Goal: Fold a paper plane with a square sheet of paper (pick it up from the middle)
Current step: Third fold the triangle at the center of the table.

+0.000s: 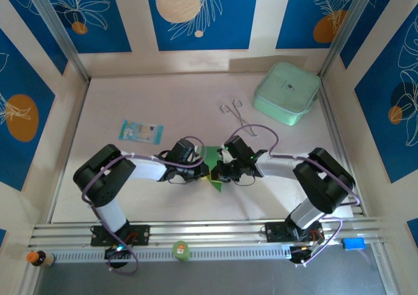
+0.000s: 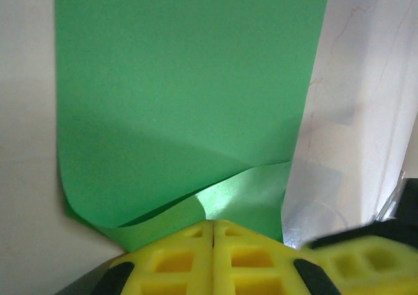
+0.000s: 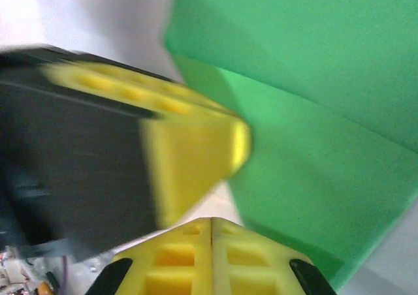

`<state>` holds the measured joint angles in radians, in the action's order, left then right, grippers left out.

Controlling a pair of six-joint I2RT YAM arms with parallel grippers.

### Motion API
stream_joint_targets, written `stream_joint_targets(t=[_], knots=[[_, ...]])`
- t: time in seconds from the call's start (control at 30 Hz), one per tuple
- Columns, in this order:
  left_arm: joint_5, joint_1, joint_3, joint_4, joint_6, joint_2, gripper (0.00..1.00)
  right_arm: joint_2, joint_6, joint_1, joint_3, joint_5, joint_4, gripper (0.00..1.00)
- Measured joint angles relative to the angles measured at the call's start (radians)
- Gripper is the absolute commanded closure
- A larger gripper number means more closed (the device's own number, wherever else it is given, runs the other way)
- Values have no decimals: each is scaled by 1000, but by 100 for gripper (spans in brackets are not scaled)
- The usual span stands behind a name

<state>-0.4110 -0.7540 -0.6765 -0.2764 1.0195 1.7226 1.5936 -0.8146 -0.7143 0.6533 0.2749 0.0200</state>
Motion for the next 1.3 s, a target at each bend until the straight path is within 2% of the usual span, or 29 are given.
stream_joint_targets(t=[0.37, 0.43, 0.5, 0.7, 0.93, 1.3], knots=[[0, -4, -6, 13, -2, 0, 99, 5, -8, 0, -51, 14, -55, 100], [3, -4, -13, 32, -9, -5, 93, 3, -7, 2, -57, 14, -62, 100], [11, -4, -24, 63, -28, -12, 92, -2, -6, 4, -64, 14, -67, 100], [26, -16, -43, 88, -40, -50, 96, -2, -6, 6, -67, 18, -73, 100], [40, -24, -42, 71, -29, -9, 98, -2, -6, 8, -68, 18, -73, 100], [2, 60, -42, 52, -34, 17, 99, -2, -6, 10, -73, 17, -86, 100]])
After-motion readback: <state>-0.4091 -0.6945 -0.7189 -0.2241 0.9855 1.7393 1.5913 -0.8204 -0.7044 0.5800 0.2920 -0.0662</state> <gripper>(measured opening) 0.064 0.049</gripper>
